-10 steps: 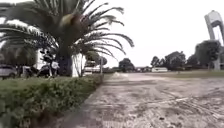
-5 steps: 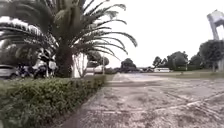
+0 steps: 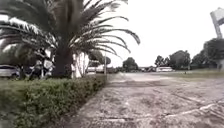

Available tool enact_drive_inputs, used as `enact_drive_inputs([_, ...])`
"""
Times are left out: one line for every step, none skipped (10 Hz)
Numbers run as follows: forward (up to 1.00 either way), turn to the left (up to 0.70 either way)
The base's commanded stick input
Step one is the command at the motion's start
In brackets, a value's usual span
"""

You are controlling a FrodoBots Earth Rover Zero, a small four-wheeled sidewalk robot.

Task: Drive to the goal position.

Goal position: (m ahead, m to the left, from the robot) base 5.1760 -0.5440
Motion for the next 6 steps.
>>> enact_drive_inputs([0.5,-0.5])
enact_drive_inputs([0.5,-0.5])
enact_drive_inputs([0.5,-0.09])
enact_drive_inputs([0.5,0.0])
enact_drive_inputs([0.5,0.0])
enact_drive_inputs([0.5,0.0])
